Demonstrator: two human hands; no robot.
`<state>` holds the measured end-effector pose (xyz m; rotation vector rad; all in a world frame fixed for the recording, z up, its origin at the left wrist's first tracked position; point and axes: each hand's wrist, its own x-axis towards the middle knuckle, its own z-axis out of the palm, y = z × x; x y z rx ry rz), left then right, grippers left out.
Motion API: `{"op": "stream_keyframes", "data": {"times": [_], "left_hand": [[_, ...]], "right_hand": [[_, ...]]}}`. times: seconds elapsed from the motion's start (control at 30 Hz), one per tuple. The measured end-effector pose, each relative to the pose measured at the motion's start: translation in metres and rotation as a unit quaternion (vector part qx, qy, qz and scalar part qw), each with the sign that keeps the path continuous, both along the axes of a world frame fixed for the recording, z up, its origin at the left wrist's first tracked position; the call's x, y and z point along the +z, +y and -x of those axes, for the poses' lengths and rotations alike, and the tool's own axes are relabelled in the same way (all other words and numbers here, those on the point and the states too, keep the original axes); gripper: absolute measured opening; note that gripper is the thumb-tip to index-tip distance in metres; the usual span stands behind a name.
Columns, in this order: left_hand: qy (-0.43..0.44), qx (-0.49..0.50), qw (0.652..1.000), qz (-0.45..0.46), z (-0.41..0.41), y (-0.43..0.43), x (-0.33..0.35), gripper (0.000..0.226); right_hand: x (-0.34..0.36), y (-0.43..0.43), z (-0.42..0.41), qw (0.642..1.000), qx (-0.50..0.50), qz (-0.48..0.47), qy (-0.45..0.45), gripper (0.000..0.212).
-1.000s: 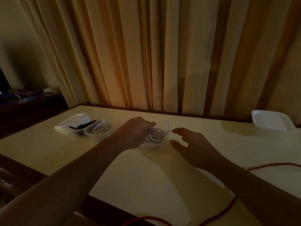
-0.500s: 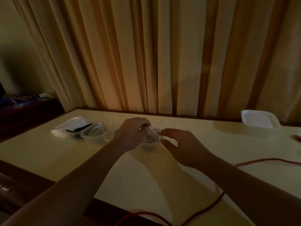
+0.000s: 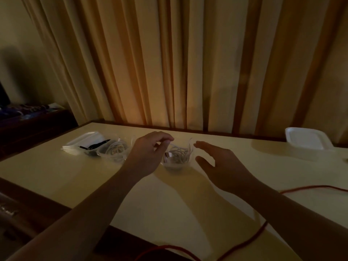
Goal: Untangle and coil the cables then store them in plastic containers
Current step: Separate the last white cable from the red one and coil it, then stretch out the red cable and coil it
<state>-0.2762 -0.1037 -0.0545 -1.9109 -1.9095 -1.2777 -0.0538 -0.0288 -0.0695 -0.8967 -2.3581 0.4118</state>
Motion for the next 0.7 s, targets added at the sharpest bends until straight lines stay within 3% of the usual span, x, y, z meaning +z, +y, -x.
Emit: {"op": "stream_keyframes", "data": {"times": [0.17,0.3,0.43,0.6,0.7], "left_hand": [[0.046,0.013,0.994,-0.097,-0.024,-0.007,0.013,0.017],[0.104,-0.087,0.983,-0.125,-0.09,0.011,0.017,0.016],[0.058,-0.203,0.976,-0.045,-0.187,0.058,0.017,0.018],[0.023,-0.206,0.975,0.082,-0.258,0.14,0.012,0.027],[0.092,-0.188,0.972,0.109,-0.293,0.191,0.004,0.046]], "right_hand": [[0.0,0.002,-0.034,0.998,-0.042,0.003,-0.036,0.049],[-0.006,0.015,-0.092,0.988,-0.129,0.008,-0.079,0.049],[-0.009,0.032,-0.166,0.968,-0.24,0.022,-0.071,0.047],[-0.003,0.066,-0.214,0.943,-0.33,0.046,-0.003,0.041],[0.003,0.088,-0.238,0.91,-0.383,0.133,0.087,0.045]]}}
